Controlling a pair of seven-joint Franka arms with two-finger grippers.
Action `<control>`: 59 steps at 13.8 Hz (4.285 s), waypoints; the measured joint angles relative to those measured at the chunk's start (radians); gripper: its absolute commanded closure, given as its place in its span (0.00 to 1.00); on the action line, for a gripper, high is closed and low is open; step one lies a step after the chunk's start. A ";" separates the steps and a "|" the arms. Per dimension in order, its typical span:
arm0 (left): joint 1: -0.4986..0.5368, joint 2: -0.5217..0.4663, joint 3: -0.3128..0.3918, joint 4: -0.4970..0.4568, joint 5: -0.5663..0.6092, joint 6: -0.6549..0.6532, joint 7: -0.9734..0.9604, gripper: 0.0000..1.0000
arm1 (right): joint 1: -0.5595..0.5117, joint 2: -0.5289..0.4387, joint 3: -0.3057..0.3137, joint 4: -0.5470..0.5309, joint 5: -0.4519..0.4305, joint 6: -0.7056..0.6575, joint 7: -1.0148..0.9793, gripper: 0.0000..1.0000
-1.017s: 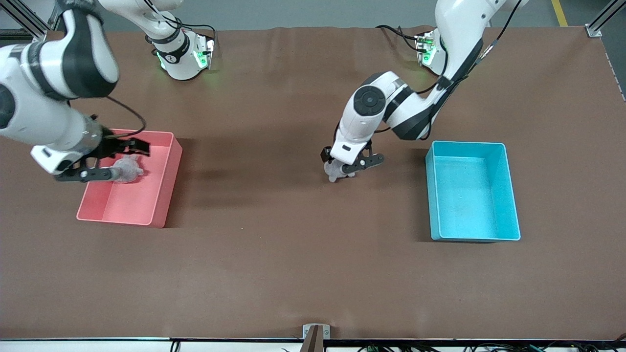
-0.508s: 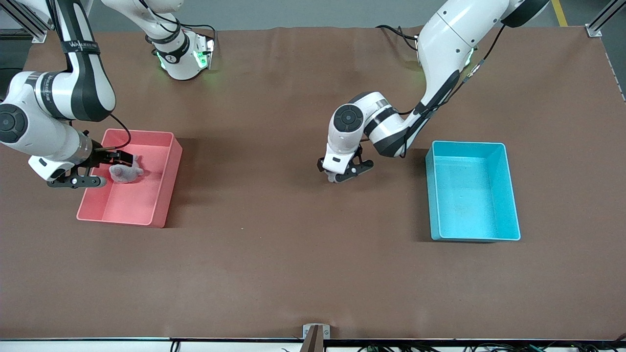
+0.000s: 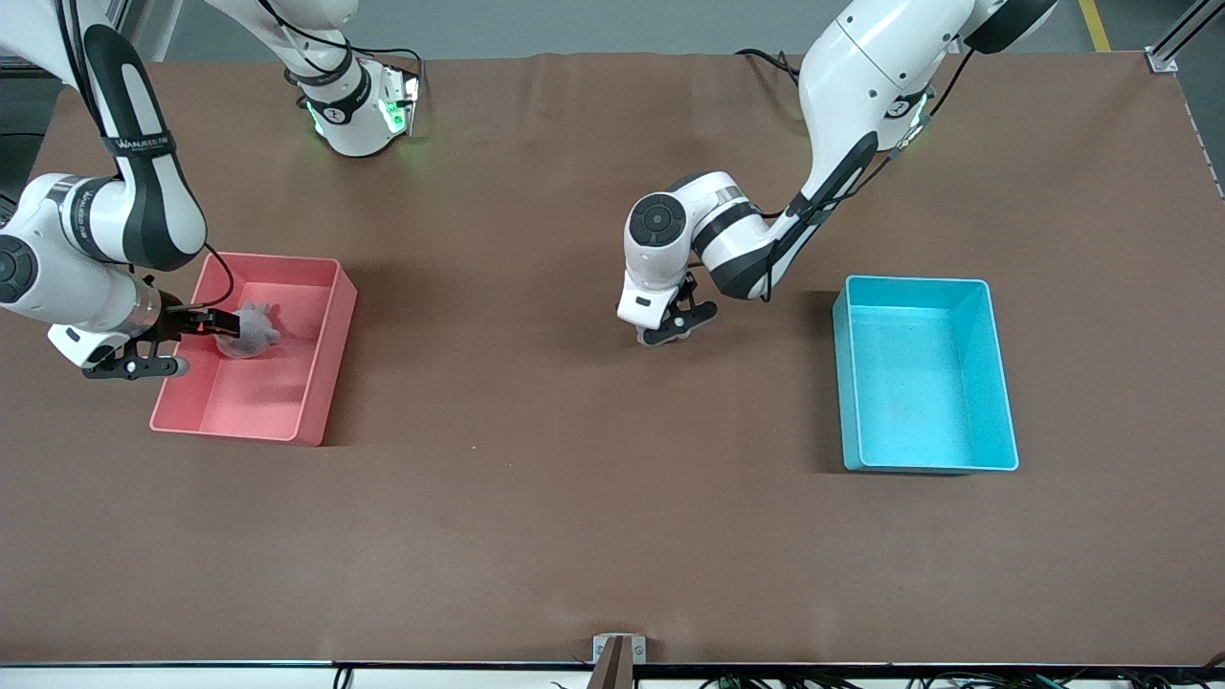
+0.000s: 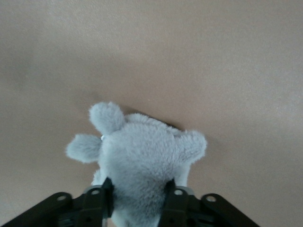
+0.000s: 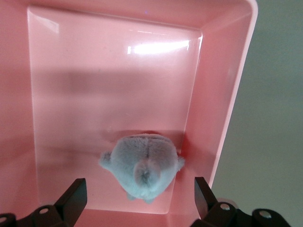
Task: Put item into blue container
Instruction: 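Carry the plush over the blue box while the right gripper grasps another plush, then drop the plush into the blue box while the right gripper carries plush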
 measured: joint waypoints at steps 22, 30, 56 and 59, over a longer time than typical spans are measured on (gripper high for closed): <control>0.665 -0.150 0.008 0.195 -0.099 -0.488 1.006 0.51 | -0.017 0.107 0.013 -0.033 0.000 0.047 -0.042 0.90; 0.688 -0.112 -0.009 0.234 -0.112 -0.482 1.005 0.00 | 0.011 0.027 0.037 0.027 0.000 -0.068 -0.042 0.99; 0.697 -0.197 -0.031 0.323 -0.066 -0.487 1.103 0.00 | 1.147 0.538 0.050 0.679 0.156 0.120 1.370 0.00; 0.657 -0.164 -0.038 0.283 -0.066 -0.495 1.040 0.00 | 1.147 0.537 0.043 0.699 0.156 0.115 1.370 0.00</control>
